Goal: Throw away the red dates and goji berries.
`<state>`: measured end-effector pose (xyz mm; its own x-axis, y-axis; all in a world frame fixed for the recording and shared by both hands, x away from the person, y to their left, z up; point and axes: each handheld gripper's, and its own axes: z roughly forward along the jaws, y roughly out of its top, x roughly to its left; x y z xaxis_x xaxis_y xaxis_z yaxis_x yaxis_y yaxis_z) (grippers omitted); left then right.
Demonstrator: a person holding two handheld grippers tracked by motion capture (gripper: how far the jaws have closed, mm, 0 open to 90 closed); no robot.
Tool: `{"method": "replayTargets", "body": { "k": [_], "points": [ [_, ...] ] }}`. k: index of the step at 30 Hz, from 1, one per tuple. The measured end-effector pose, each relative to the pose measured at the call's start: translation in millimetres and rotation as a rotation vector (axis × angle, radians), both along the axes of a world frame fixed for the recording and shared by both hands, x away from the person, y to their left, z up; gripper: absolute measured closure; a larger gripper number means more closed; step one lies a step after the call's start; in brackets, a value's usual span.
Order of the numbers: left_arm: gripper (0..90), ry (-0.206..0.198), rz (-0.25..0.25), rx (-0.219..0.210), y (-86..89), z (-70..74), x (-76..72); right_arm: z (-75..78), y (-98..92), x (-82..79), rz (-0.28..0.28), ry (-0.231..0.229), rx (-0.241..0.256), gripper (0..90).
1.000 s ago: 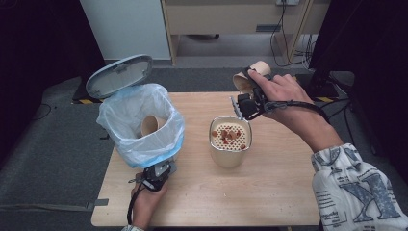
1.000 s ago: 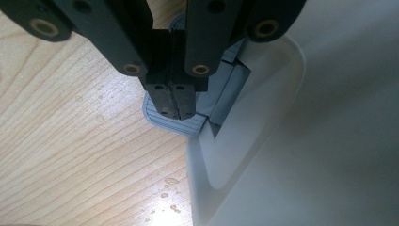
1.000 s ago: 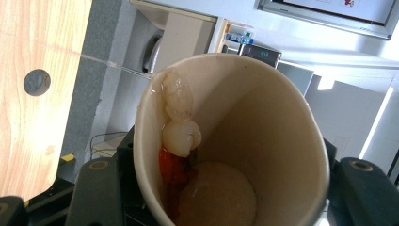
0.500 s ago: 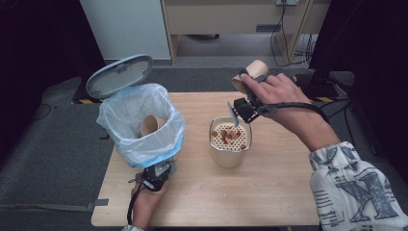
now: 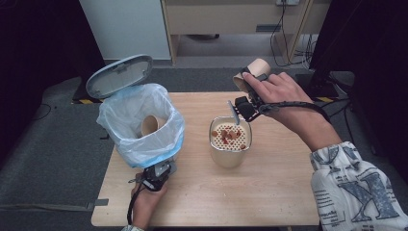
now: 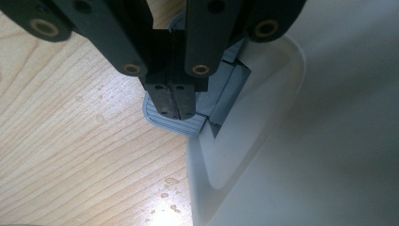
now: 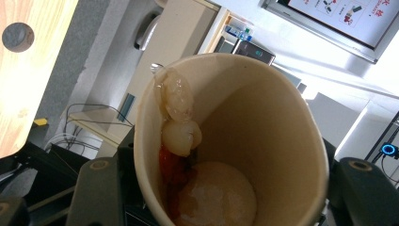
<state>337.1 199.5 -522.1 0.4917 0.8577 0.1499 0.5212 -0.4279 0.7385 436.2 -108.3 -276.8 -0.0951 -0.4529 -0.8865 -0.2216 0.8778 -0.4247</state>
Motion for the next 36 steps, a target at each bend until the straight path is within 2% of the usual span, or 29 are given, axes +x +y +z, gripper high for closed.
{"method": "replayTargets", "body": {
  "k": [4, 5, 6, 7, 8, 10, 11, 12, 14, 16, 23, 25, 27, 28, 29, 30, 31, 32, 34, 36],
  "points": [
    [89.0, 0.001, 0.003, -0.001, -0.2, 0.0, -0.1, 0.8, -0.8, 1.1, -0.010, -0.021, 0.001, 38.0],
    [89.0, 0.001, 0.003, -0.002, -0.1, 0.0, -0.1, -4.2, 1.2, 2.1, -0.013, -0.047, -0.040, 38.3],
    [89.0, 0.003, 0.001, -0.002, 0.2, 0.2, 0.0, -15.3, 5.5, 1.8, -0.007, -0.033, -0.102, 38.6],
    [89.0, 0.003, 0.002, -0.002, 0.1, 0.1, -0.1, -30.2, 9.3, 1.1, 0.009, 0.005, -0.189, 38.8],
    [89.0, 0.002, 0.004, -0.003, -0.1, 0.0, -0.2, -46.6, 11.8, 0.1, 0.003, 0.015, -0.258, 38.8],
    [89.0, 0.003, 0.002, -0.005, 0.2, 0.1, -0.1, -48.1, 14.5, 1.3, 0.007, 0.005, -0.260, 38.7],
    [89.0, 0.004, 0.001, -0.006, 0.4, 0.1, 0.0, -43.7, 13.6, 2.2, 0.000, -0.004, -0.216, 38.7],
    [89.0, 0.003, 0.001, -0.006, 0.3, 0.1, 0.0, -38.5, 12.9, 2.8, 0.006, -0.020, -0.205, 38.6],
    [89.0, 0.003, 0.003, -0.005, 0.1, 0.1, -0.2, -33.9, 10.9, 2.3, 0.004, -0.018, -0.215, 38.5],
    [89.0, 0.003, 0.004, -0.004, 0.0, 0.1, -0.2, -30.9, 8.5, 1.0, 0.000, -0.007, -0.194, 38.2],
    [89.0, 0.003, 0.002, -0.004, 0.1, 0.1, 0.0, -25.8, 3.9, 1.0, 0.003, -0.011, -0.179, 38.2],
    [89.0, 0.002, 0.004, -0.004, -0.1, 0.0, -0.2, -22.3, 3.6, 0.5, -0.003, -0.011, -0.155, 38.2],
    [89.0, 0.003, 0.003, -0.005, 0.0, 0.0, -0.1, -21.5, 4.3, 2.7, -0.017, -0.033, -0.134, 38.3],
    [89.0, 0.002, 0.005, -0.003, -0.2, 0.0, -0.3, -29.7, 7.0, 4.8, -0.026, -0.043, -0.145, 38.6],
    [89.0, 0.002, 0.004, -0.003, -0.1, 0.1, -0.3, -64.5, 14.1, 3.1, -0.012, 0.027, -0.348, 38.9],
    [89.0, 0.004, 0.000, -0.005, 0.4, 0.2, 0.0, -64.5, 14.1, 3.1, -0.012, 0.027, -0.348, 38.9],
    [89.0, 0.005, 0.002, -0.005, 0.3, 0.2, -0.1, -75.6, 15.4, 2.6, 0.017, 0.021, -0.426, 38.9],
    [89.0, 0.004, 0.005, -0.006, -0.1, 0.1, -0.2, -69.8, 16.8, 4.8, 0.007, -0.007, -0.357, 38.9],
    [89.0, 0.005, 0.001, -0.007, 0.4, 0.2, 0.0, -65.8, 15.4, 4.6, -0.014, -0.010, -0.345, 38.9],
    [89.0, 0.004, 0.002, -0.006, 0.2, 0.2, -0.1, -62.3, 10.8, 5.8, -0.009, -0.012, -0.355, 38.7]
  ]
}}
